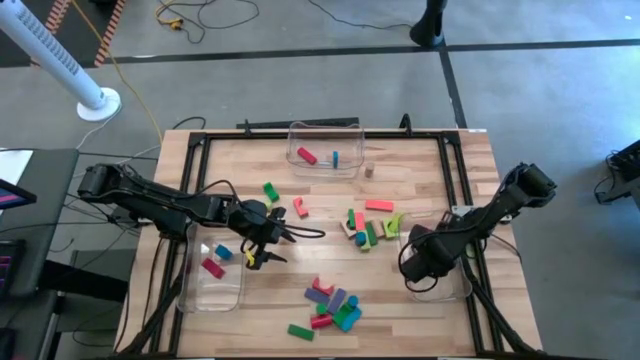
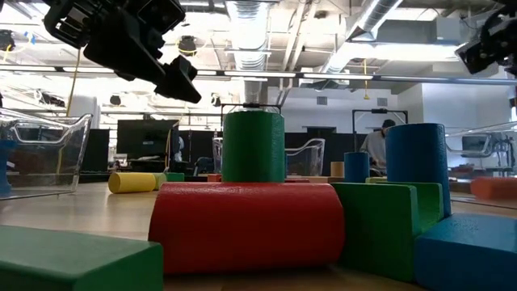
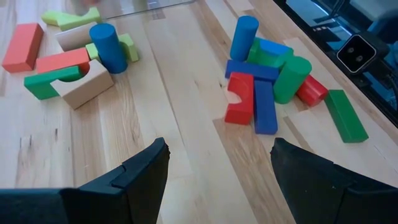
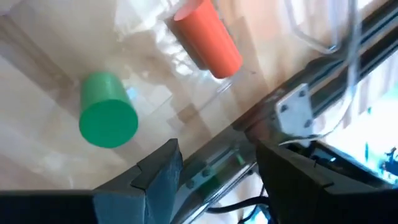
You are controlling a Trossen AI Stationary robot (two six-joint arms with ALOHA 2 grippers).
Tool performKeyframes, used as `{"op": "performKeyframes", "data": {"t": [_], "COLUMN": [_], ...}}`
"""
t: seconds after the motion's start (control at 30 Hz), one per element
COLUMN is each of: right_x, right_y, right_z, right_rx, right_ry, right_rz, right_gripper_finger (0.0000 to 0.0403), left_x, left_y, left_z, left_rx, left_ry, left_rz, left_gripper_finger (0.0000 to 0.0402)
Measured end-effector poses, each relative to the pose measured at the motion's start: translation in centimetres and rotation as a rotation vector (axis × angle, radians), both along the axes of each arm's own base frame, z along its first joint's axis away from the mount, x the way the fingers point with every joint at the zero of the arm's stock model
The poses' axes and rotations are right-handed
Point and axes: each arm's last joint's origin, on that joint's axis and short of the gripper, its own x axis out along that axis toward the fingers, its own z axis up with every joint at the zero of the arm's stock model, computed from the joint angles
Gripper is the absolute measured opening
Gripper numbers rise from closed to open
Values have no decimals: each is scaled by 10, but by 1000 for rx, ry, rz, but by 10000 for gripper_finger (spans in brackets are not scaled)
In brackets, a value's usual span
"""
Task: Sort blocks by size
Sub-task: Put the orange rectangular block into the top transparent bin
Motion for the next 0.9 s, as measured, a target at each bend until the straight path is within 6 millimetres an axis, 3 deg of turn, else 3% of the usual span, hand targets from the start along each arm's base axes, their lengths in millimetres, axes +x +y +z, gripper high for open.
{"op": "performKeyframes", "data": {"t": [0.47,0.9], "right_x": [23,51], "right_y": [-3,-22], "right_z": [36,38], "right_rx": [-137,-148], "right_ry": [-225,-336], "right_rz": [110,206], "right_gripper_finger": [244,244], "left_x": [0,0], "left_y": [0,0], "left_z": [0,0], "left_rx": [0,0], "left_ry": [0,0], "left_rz": [0,0], "left_gripper_finger": [270,270]}}
